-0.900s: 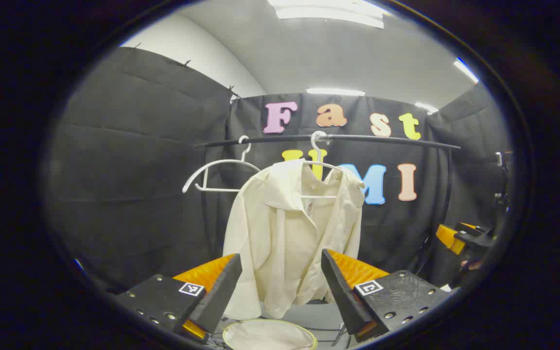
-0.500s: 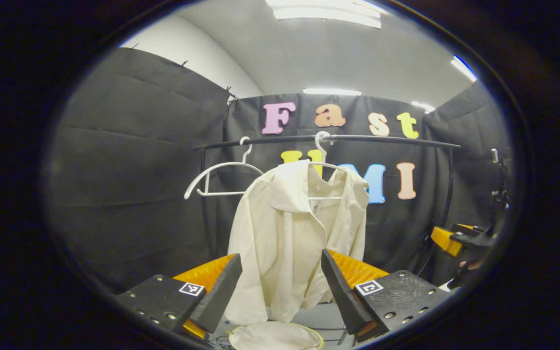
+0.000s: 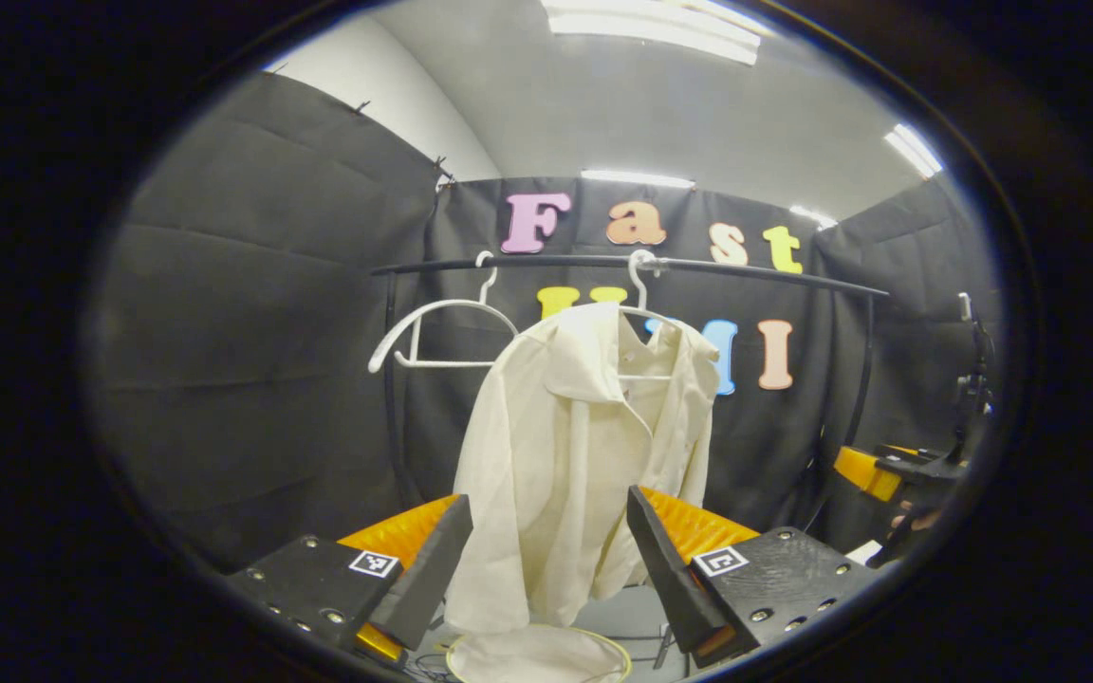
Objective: Grasp the clothes on the hanger with both hands and then place them into the laundry hamper below.
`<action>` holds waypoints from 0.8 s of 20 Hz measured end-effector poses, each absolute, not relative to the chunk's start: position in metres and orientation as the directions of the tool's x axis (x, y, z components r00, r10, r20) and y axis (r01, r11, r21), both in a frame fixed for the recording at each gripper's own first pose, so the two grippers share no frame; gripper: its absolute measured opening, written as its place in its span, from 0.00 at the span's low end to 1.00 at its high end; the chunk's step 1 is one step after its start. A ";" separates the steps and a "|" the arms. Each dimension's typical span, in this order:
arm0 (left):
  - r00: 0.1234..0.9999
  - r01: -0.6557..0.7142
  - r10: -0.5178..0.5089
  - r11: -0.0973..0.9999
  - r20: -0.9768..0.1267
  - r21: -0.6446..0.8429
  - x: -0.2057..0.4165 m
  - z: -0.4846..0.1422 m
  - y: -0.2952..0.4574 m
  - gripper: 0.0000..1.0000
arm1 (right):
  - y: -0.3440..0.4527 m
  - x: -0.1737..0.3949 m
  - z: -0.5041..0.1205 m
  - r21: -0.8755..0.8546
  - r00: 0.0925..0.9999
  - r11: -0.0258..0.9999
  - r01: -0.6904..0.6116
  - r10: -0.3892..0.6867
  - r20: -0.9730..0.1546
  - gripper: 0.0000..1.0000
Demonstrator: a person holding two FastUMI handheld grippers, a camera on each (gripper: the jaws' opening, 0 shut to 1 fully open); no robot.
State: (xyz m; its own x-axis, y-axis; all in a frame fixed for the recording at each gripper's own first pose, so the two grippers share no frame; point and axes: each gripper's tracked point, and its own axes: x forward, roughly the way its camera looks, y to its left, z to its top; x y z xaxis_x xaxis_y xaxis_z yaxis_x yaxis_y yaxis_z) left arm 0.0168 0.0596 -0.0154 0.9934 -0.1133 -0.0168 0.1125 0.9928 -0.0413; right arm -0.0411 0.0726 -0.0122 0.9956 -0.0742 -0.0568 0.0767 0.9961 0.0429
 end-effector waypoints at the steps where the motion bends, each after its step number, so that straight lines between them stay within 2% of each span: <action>1: 0.992 0.120 -0.121 0.992 -0.023 -0.038 0.018 -0.016 0.060 0.96 | 0.074 -0.044 -0.011 0.046 0.995 0.995 0.084 -0.082 -0.060 0.97; 2: 0.992 0.125 -0.126 0.991 -0.026 -0.039 0.020 -0.015 0.059 0.96 | 0.077 -0.046 -0.010 0.050 0.994 0.995 0.091 -0.088 -0.064 0.92; 4: 0.991 0.128 -0.130 0.991 -0.030 -0.046 0.022 -0.014 0.060 0.96 | 0.081 -0.045 -0.005 0.043 0.994 0.995 0.095 -0.092 -0.066 0.92; 5: 0.991 0.126 -0.127 0.991 -0.029 -0.049 0.024 -0.012 0.061 0.96 | 0.083 -0.043 -0.001 0.033 0.994 0.995 0.095 -0.093 -0.062 0.97; 6: 0.992 0.124 -0.125 0.991 -0.028 -0.053 0.026 -0.012 0.062 0.96 | 0.084 -0.041 0.002 0.025 0.994 0.995 0.096 -0.095 -0.058 0.92; 7: 0.991 0.126 -0.128 0.990 -0.030 -0.060 0.030 -0.011 0.061 0.96 | 0.084 -0.040 0.004 0.025 0.993 0.995 0.099 -0.097 -0.059 0.97; 8: 0.990 0.133 -0.136 0.989 -0.032 -0.071 0.034 -0.012 0.058 0.96 | 0.085 -0.038 0.005 0.032 0.993 0.995 0.098 -0.096 -0.064 0.92; 9: 0.989 0.141 -0.143 0.987 -0.035 -0.076 0.038 -0.011 0.055 0.96 | 0.087 -0.035 0.006 0.040 0.993 0.995 0.096 -0.093 -0.069 0.92; 10: 0.988 0.147 -0.150 0.986 -0.035 -0.077 0.042 -0.010 0.052 0.96 | 0.090 -0.031 0.005 0.044 0.993 0.995 0.090 -0.087 -0.074 0.97; 11: 0.988 0.150 -0.153 0.986 -0.032 -0.078 0.048 -0.005 0.047 0.96 | 0.092 -0.025 0.006 0.044 0.994 0.995 0.084 -0.081 -0.078 0.97; 12: 0.988 0.150 -0.153 0.985 -0.027 -0.086 0.056 -0.001 0.042 0.96 | 0.092 -0.018 0.004 0.041 0.994 0.996 0.081 -0.077 -0.083 0.92; 13: 0.988 0.151 -0.153 0.984 -0.020 -0.098 0.065 0.004 0.036 0.96 | 0.092 -0.011 0.003 0.043 0.994 0.996 0.077 -0.073 -0.086 0.92; 14: 0.988 0.149 -0.151 0.983 -0.013 -0.105 0.076 0.009 0.030 0.96 | 0.093 -0.002 0.002 0.049 0.994 0.996 0.070 -0.066 -0.088 0.97; 16: 0.992 0.123 -0.125 0.987 -0.016 -0.101 0.099 0.017 0.022 0.96 | 0.094 0.017 -0.004 0.058 0.993 0.997 0.054 -0.048 -0.103 0.97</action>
